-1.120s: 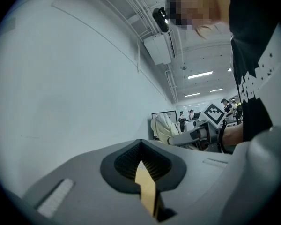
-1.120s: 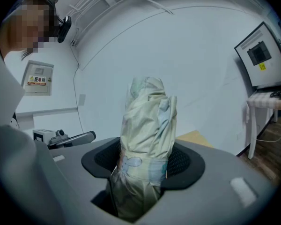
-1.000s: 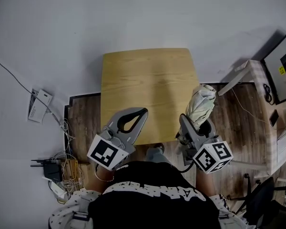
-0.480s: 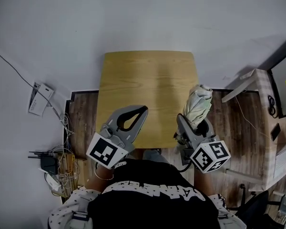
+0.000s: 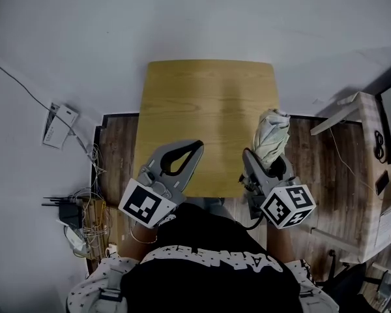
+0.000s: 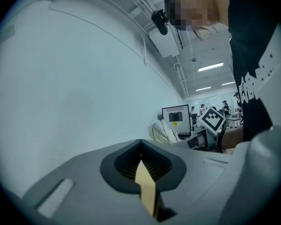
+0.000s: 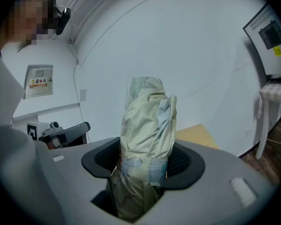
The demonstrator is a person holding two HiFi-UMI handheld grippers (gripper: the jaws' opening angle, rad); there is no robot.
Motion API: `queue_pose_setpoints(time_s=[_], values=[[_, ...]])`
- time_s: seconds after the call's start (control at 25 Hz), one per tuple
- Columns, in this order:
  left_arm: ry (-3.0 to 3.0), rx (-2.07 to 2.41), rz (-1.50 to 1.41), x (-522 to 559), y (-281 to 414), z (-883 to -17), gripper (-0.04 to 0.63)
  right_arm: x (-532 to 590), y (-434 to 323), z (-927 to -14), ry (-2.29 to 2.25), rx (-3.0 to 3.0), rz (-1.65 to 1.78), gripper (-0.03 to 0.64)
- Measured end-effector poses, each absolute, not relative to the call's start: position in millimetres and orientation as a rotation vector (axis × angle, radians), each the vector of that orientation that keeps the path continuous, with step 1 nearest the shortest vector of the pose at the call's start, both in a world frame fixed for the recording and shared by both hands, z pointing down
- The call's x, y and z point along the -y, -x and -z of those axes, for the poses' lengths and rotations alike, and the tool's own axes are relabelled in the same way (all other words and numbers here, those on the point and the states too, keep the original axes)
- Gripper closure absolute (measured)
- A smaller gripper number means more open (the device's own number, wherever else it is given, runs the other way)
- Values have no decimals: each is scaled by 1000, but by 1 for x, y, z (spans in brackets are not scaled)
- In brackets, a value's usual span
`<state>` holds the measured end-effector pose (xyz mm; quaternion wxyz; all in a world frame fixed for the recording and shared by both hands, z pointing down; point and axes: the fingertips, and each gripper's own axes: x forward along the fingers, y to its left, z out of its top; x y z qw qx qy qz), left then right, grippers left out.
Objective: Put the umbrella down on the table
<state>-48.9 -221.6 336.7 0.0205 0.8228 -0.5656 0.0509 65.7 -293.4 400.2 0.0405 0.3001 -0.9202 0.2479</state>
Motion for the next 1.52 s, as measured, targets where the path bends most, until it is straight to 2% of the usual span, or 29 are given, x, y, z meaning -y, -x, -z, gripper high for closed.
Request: queue_pose_setpoints(time_s=[1.52], values=[[-2550,1649,-175,282,89,-365,600,351,-28,-491,-976,2551,-747,325]])
